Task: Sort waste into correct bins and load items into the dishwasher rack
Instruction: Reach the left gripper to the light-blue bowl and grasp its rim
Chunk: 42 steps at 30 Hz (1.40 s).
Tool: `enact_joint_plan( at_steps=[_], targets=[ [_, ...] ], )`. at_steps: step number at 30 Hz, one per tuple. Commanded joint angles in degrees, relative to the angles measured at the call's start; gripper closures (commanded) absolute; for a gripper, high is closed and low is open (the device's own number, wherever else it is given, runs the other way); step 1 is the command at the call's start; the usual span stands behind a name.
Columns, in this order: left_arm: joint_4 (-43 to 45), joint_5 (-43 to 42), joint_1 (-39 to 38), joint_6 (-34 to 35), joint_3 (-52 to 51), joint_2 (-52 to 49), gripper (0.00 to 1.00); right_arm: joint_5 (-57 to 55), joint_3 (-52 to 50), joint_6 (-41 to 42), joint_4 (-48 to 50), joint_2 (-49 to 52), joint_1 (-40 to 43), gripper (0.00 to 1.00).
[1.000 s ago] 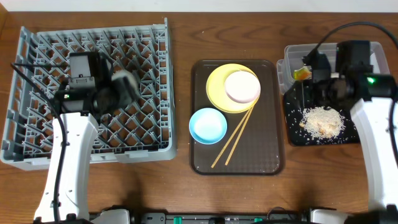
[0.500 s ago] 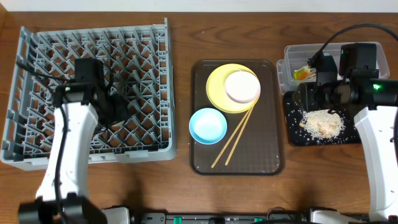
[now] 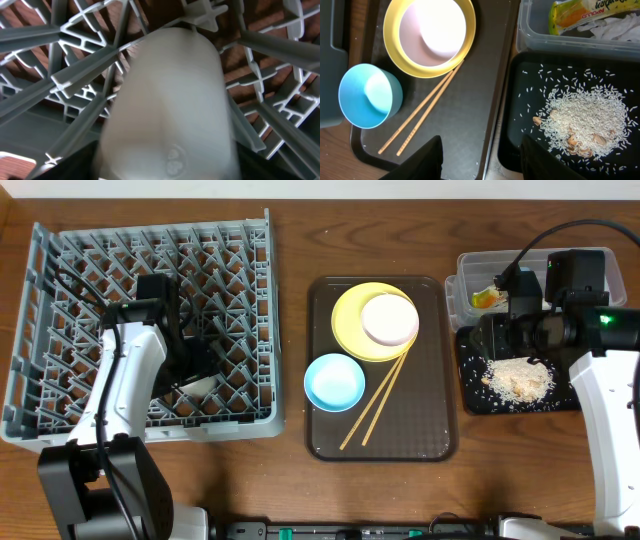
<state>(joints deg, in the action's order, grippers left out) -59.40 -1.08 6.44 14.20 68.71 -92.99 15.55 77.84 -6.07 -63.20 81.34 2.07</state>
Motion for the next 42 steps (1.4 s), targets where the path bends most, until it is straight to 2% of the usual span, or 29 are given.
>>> enact_joint_plan(
  at_steps=[1, 5, 9, 13, 17, 21, 26, 30, 34, 42],
  targets=[
    [-0.33, 0.33, 0.13, -0.39, 1.66, 2.19, 0.16, -0.28, 0.15, 0.44, -0.07, -0.02, 0.11, 0.51],
    [-0.28, -1.42, -0.15, -0.37, 3.23, 5.88, 0.13, -0.28, 0.15, 0.44, -0.26, -0.02, 0.11, 0.5],
    [1.2, -10.51, -1.86, -0.72, 3.21, 10.16, 0.13, -0.28, 0.15, 0.44, -0.15, -0.02, 0.11, 0.47],
    [3.76, -16.94, -7.15, -1.55, 3.21, 12.2, 0.13, -0.28, 0.15, 0.44, 0.13, -0.02, 0.11, 0.46],
    [7.1, -16.83, -15.52, -3.1, 3.08, 11.45, 0.13, -0.28, 0.15, 0.44, -0.02, -0.02, 0.11, 0.46],
    [10.16, -13.27, -24.44, -3.26, 3.04, 9.05, 0.14, -0.31, 0.15, 0.44, 0.13, -0.02, 0.11, 0.45],
    [10.67, -7.65, -30.45, -3.23, 3.04, 5.33, 0.14, -0.28, 0.15, 0.44, 0.04, -0.02, 0.11, 0.45],
    [10.88, -9.05, -33.14, -3.21, 3.04, 2.62, 0.14, -0.28, 0.15, 0.44, 0.11, -0.02, 0.11, 0.45],
    [12.7, -10.67, -36.44, -3.21, 3.04, 1.46, 0.19, -0.28, 0.15, 0.44, 0.13, -0.02, 0.11, 0.44],
    [19.52, -9.79, -46.77, -3.21, 3.04, -0.63, 0.21, -0.28, 0.15, 0.44, 0.11, -0.02, 0.11, 0.44]
  ],
)
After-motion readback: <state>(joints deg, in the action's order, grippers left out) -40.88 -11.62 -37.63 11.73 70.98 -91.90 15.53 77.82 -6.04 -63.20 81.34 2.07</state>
